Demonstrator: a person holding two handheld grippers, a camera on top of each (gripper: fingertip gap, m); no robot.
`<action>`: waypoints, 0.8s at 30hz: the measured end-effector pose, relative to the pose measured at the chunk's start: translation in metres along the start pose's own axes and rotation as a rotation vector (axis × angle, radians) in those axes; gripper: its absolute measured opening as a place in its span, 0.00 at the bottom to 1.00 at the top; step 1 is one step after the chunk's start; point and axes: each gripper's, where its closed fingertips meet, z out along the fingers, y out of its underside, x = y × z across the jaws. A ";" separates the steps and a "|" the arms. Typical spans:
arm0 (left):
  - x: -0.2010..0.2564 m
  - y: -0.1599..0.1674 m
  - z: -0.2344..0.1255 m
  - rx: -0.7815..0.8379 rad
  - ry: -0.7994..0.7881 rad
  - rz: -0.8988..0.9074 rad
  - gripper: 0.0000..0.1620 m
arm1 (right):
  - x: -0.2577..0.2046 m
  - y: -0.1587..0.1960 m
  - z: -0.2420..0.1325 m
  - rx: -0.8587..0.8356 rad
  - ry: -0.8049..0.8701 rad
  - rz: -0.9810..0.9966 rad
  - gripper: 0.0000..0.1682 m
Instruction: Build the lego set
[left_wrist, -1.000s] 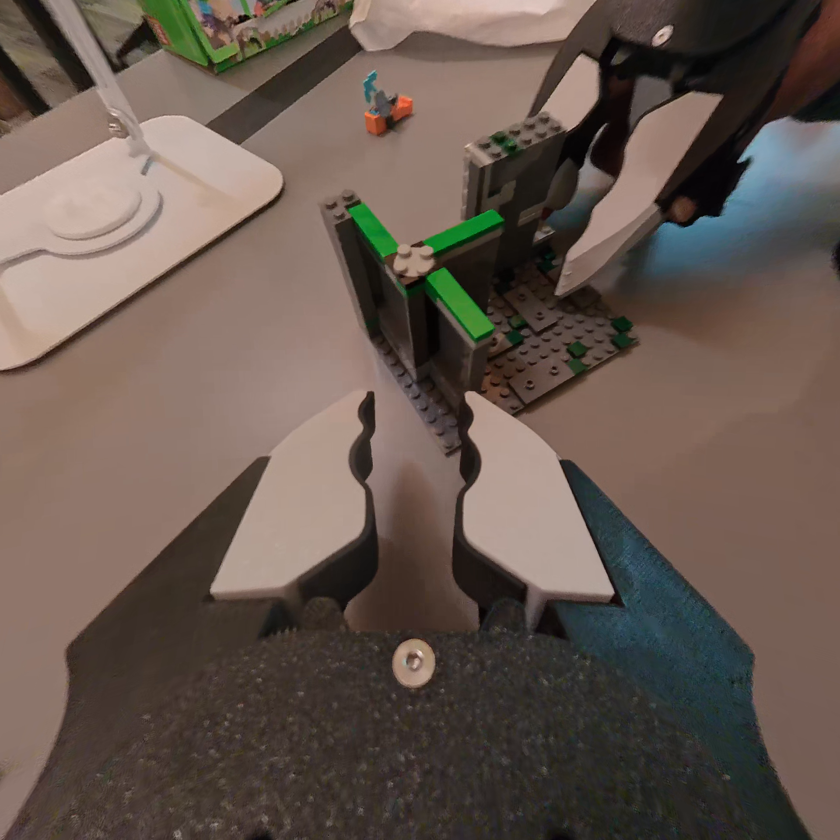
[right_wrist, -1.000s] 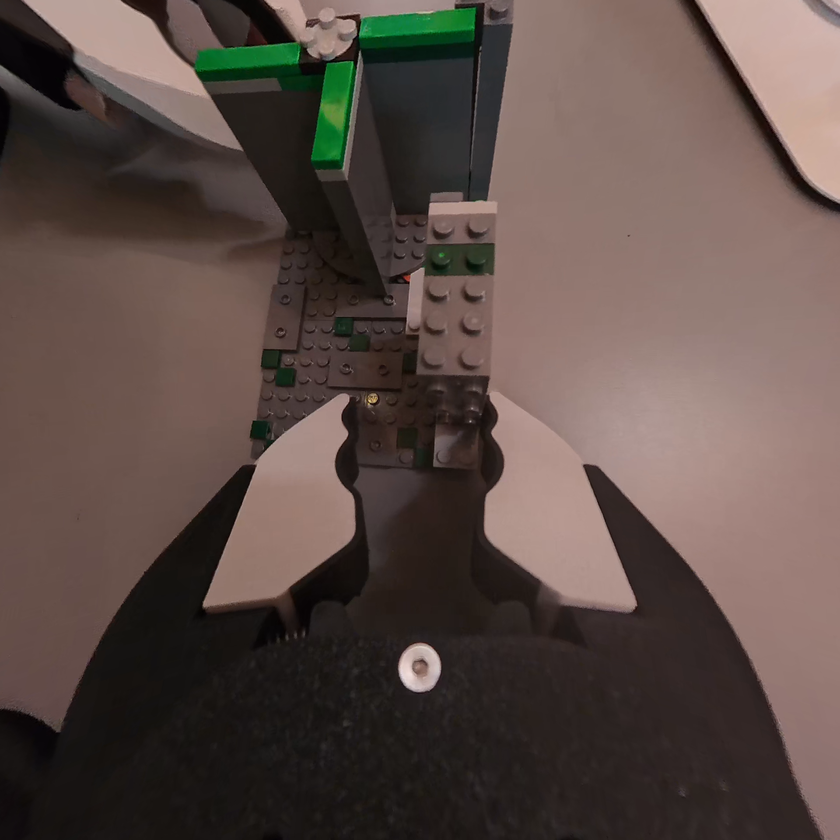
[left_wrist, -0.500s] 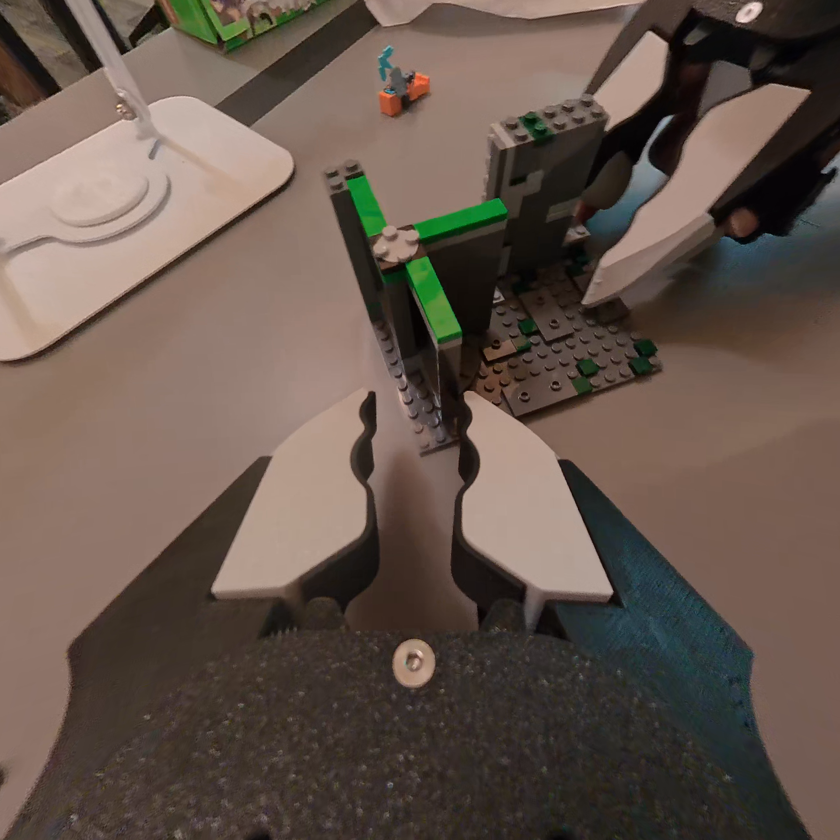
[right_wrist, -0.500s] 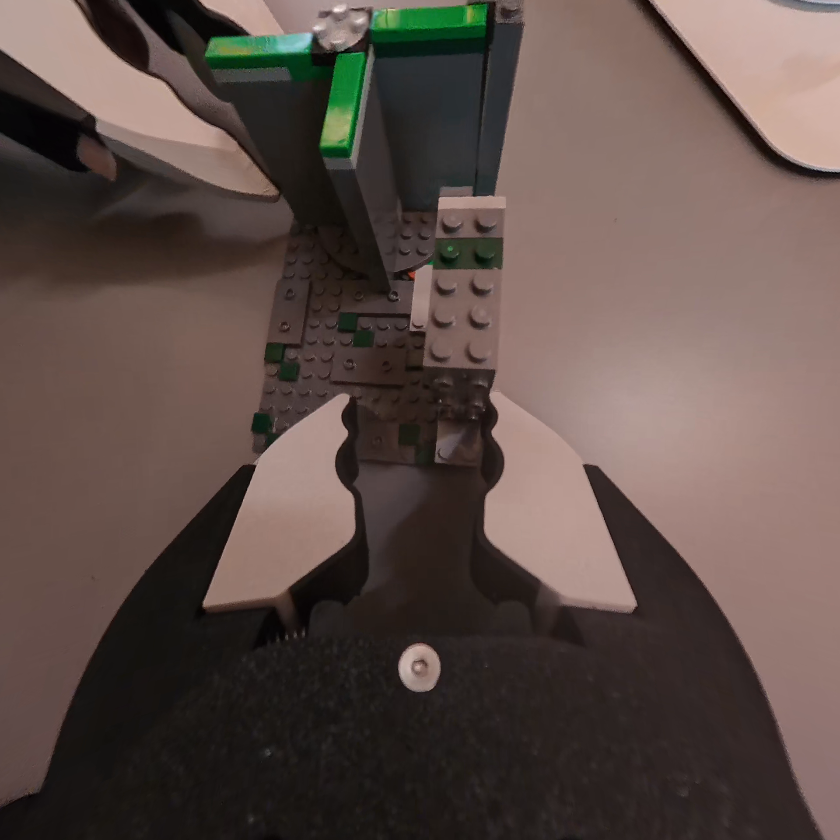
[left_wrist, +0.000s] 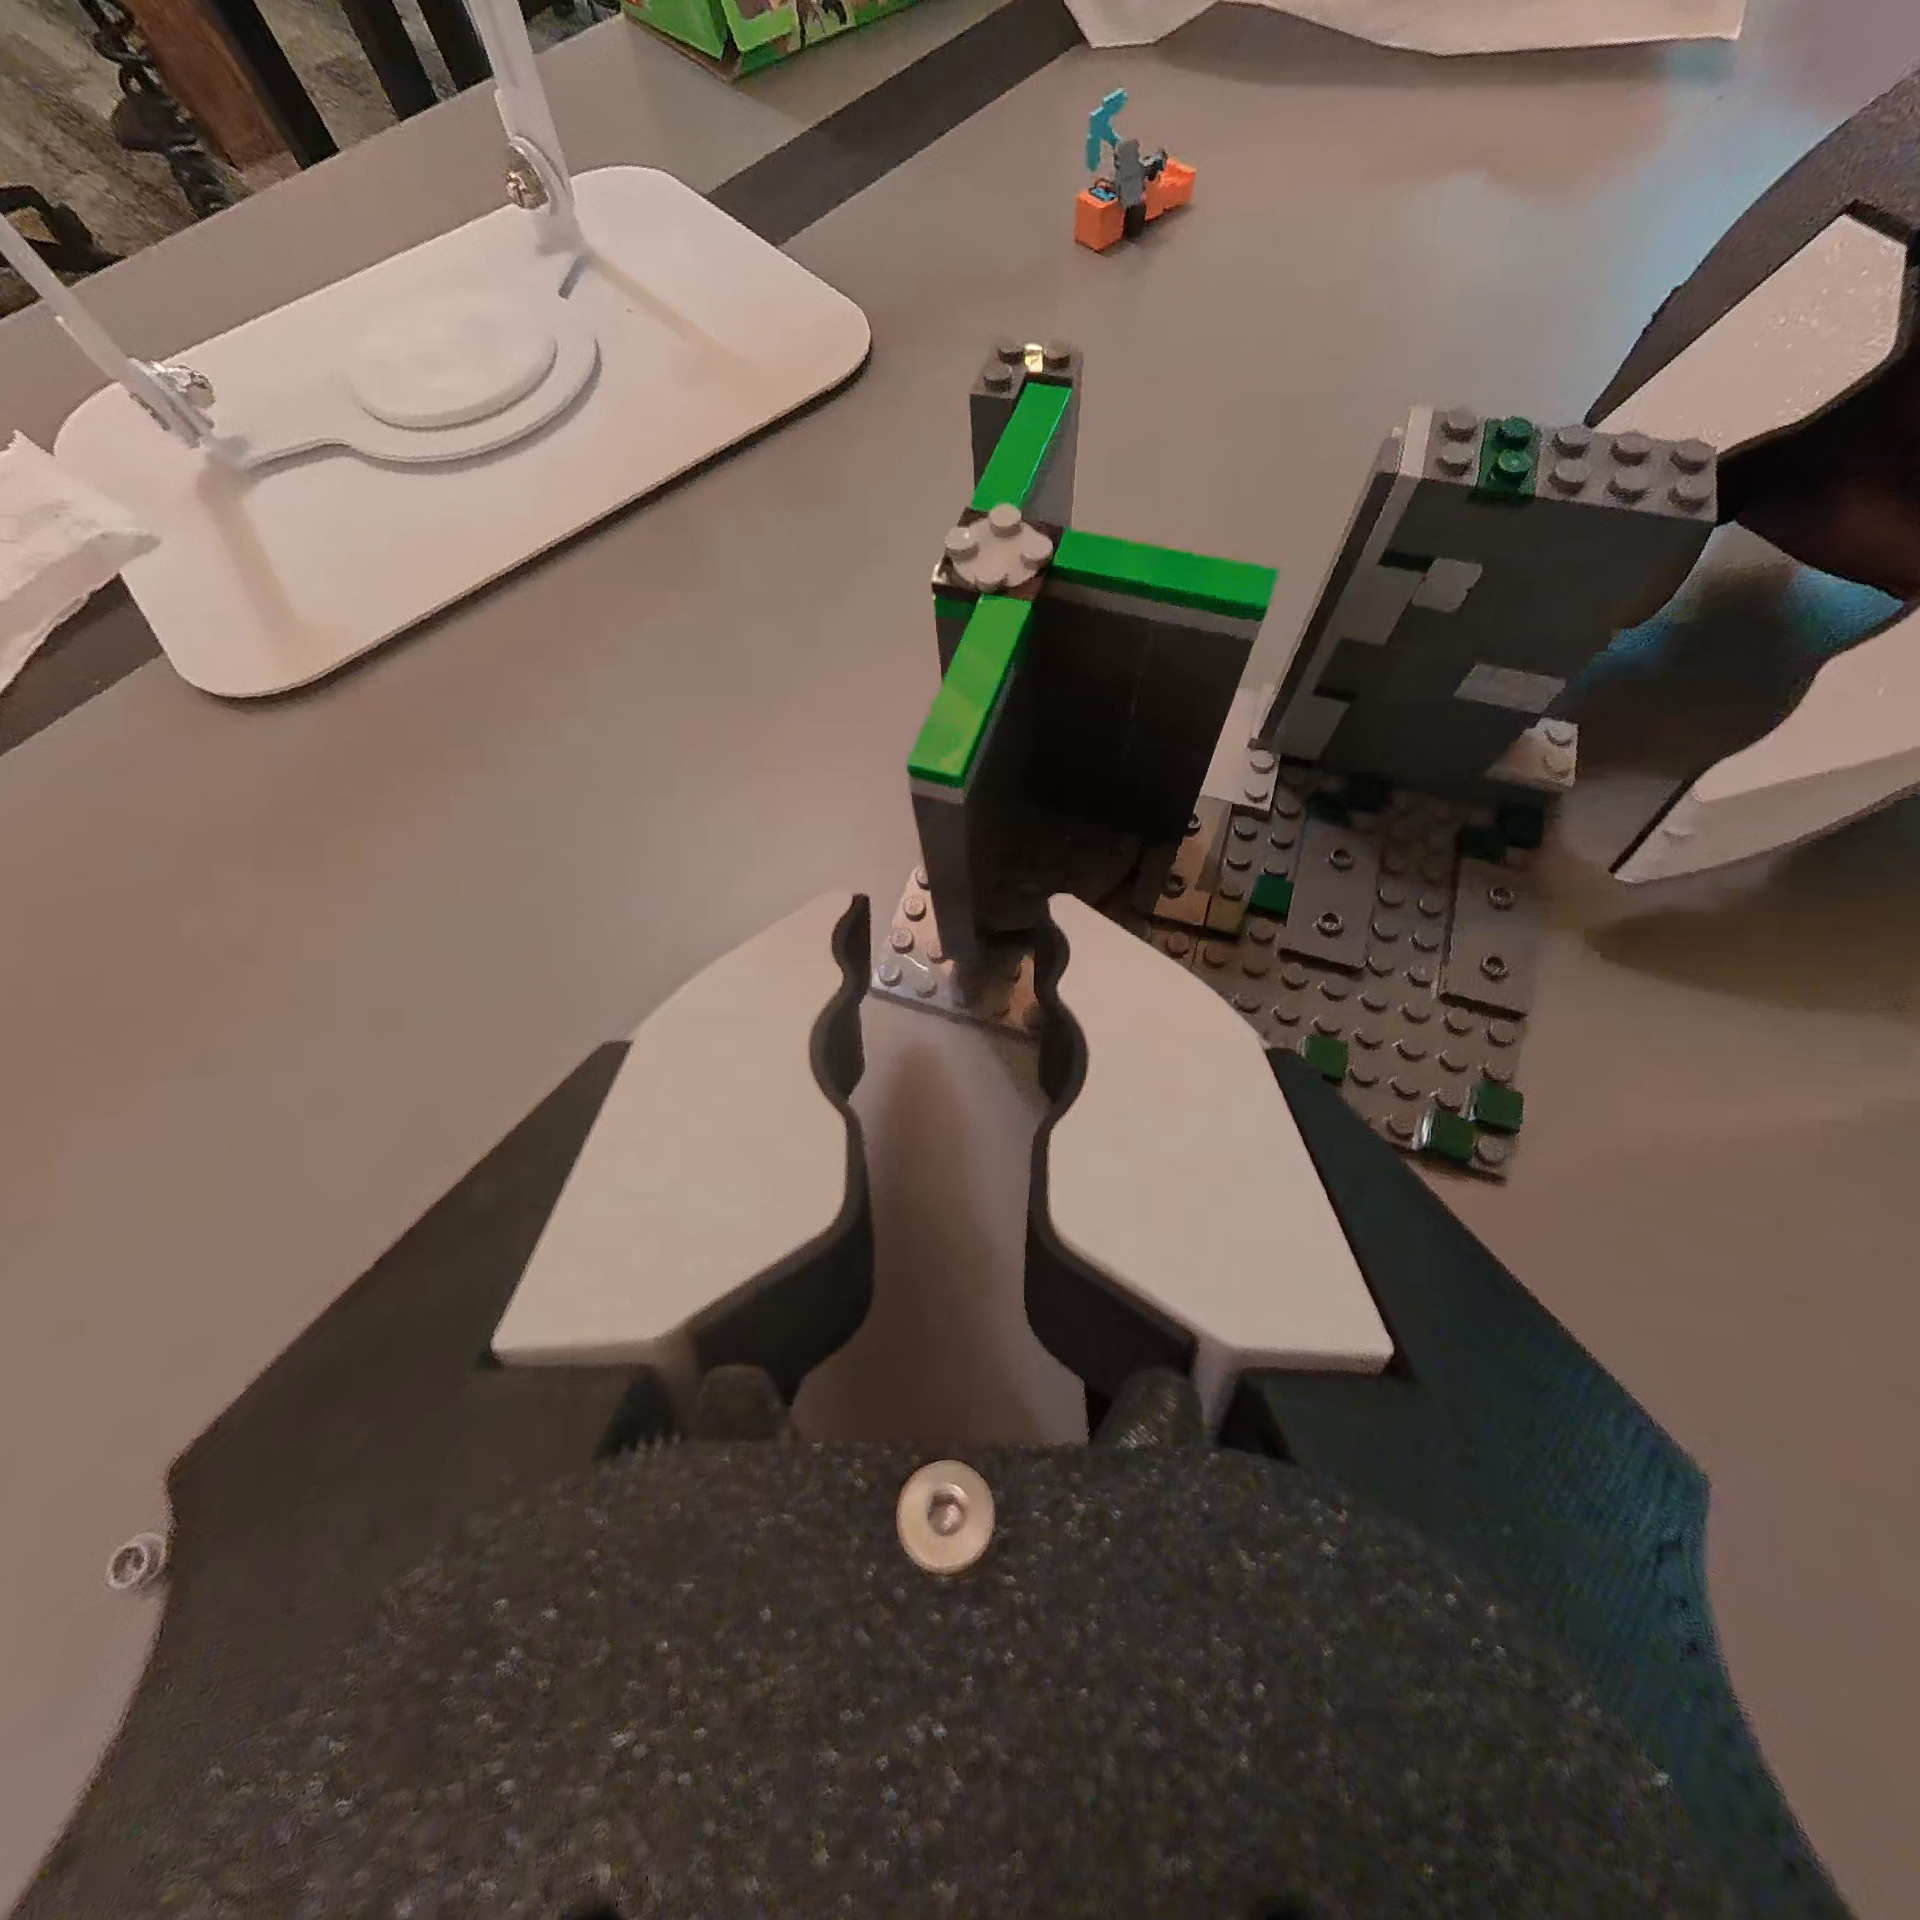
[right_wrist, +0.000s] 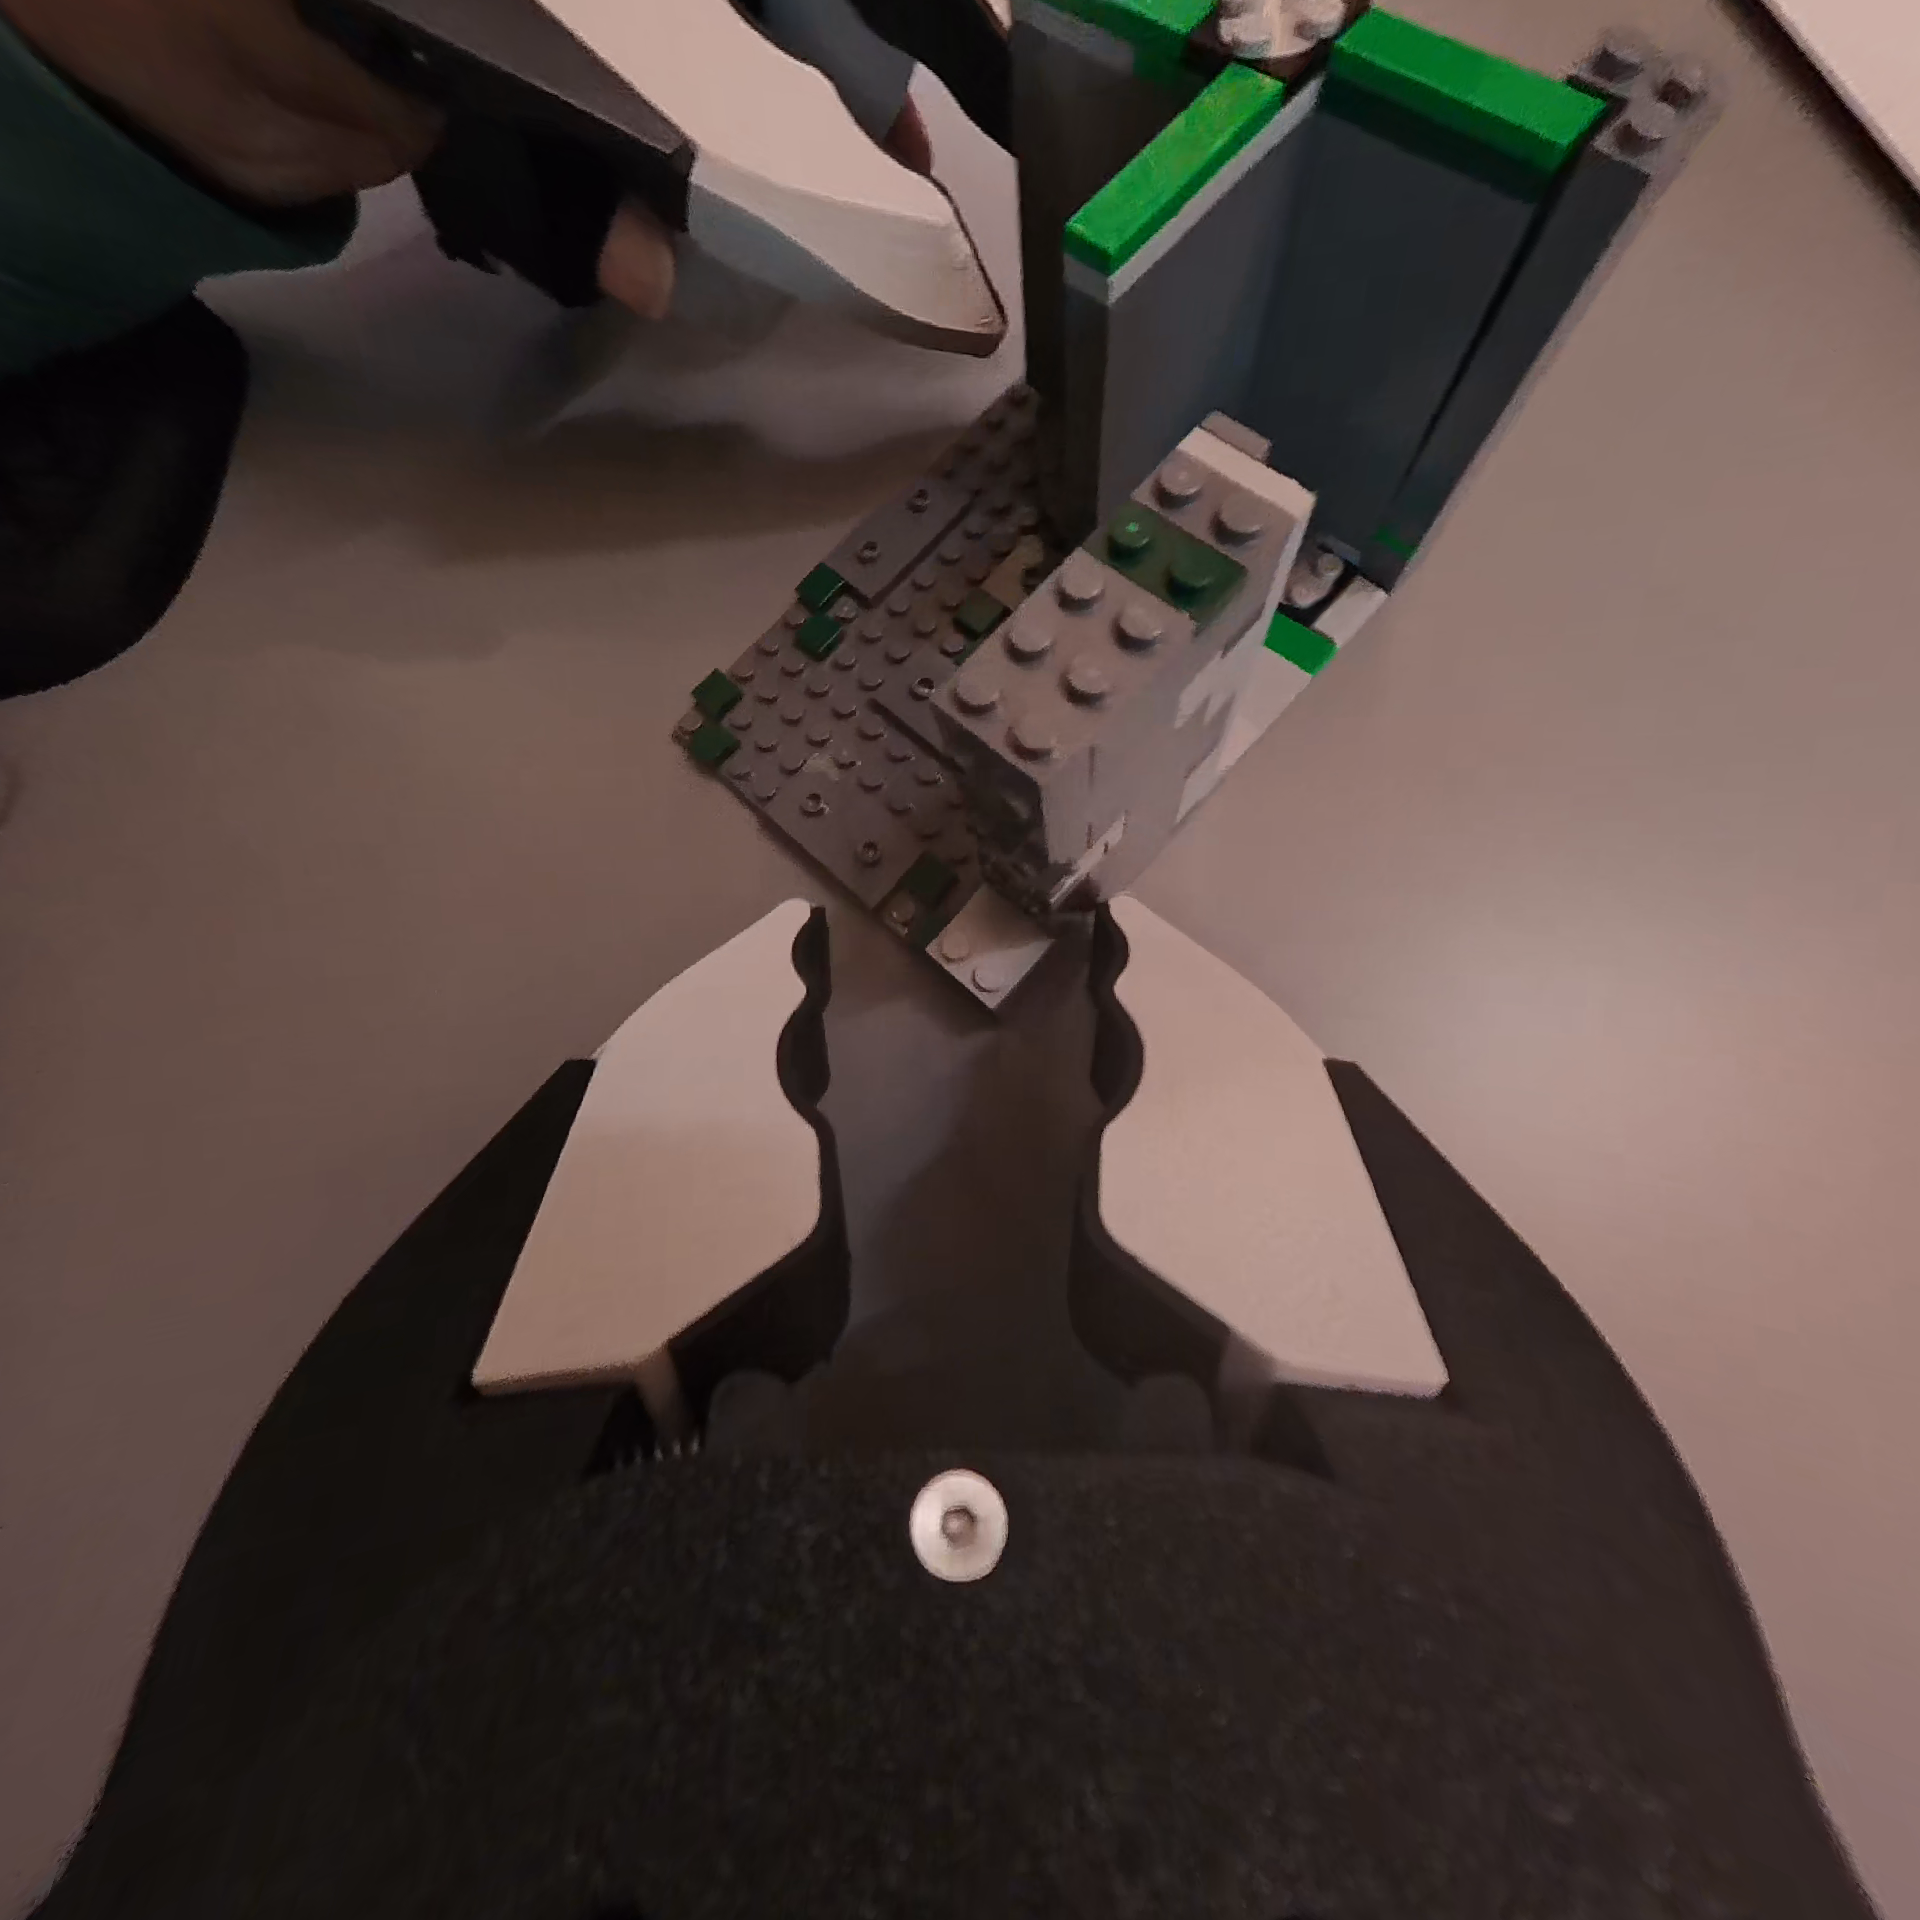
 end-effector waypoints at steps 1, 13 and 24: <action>0.000 0.000 0.000 0.002 0.004 -0.001 0.18 | -0.002 -0.001 0.000 0.003 -0.007 -0.003 0.28; 0.001 -0.001 -0.001 0.019 0.015 0.002 0.12 | -0.012 -0.006 0.000 0.040 -0.043 -0.018 0.27; -0.001 -0.006 -0.005 0.053 0.018 -0.006 0.10 | -0.006 -0.022 -0.030 0.193 -0.005 0.046 0.26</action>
